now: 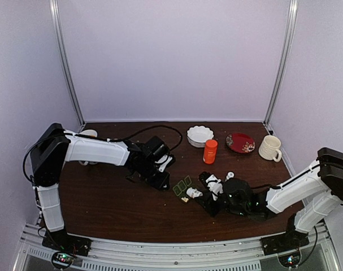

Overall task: Sort the pills into containers
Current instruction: Pour the pill into the compartment of the pill container.

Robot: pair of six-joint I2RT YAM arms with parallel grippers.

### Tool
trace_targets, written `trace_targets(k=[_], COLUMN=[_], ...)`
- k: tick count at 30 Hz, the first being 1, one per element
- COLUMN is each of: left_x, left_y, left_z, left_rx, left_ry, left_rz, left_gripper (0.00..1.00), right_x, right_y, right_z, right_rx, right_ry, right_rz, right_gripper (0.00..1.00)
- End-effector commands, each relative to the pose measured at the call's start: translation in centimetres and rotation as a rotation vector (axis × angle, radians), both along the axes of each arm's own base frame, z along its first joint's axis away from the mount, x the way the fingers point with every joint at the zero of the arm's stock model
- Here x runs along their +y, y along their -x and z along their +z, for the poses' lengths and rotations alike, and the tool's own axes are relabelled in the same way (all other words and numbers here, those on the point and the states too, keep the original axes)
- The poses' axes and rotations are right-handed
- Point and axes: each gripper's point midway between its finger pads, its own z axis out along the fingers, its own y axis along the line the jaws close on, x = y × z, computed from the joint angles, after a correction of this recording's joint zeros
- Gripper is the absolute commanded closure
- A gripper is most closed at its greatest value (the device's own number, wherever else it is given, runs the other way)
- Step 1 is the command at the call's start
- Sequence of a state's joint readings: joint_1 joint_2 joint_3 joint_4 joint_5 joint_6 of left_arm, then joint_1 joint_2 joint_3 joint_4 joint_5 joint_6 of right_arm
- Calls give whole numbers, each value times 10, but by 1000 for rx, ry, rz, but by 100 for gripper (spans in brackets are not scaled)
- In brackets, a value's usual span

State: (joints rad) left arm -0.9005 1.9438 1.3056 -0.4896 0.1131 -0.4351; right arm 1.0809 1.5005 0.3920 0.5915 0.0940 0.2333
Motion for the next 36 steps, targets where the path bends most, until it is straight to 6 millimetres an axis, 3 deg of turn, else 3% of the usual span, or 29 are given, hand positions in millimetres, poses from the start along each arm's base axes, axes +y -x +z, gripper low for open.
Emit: trace_targets(k=[1,4,7,10,13,24,27,36], left_x=[-9,-9,-10,-9,-10,-10,-10,-11], left_y=[-3,-2,-2,-2,-2,-1,-2,-2], left_z=[5,5,5,4,5,5,5,6], left_rx=[-10,-10,-8,-8,-6,-5,-6,-5], left_ry=[22,21,22,20,21,21,21,24], left_rz=[-22,-23,-24,-23,-24,-25,-24,-26], left_gripper=[100,100,100,100,100,100,100,100], right_x=[1,1,3,2,3,-1,-2,-4], right_y=[-2,-7,-4,-6,-4,-6,-8,-6], right_z=[18,6,13,7,18,17,7,14], right_rx=[-34,-1,-17,-2,-26,-31,-19,-29], right_ry=[-72,32,-29,19,-45,-35,22,-17], right_rz=[-4,-19,-3,-12,-9,-21,-33,-33], right_gripper=[100,100,100,100,100,100,100,100])
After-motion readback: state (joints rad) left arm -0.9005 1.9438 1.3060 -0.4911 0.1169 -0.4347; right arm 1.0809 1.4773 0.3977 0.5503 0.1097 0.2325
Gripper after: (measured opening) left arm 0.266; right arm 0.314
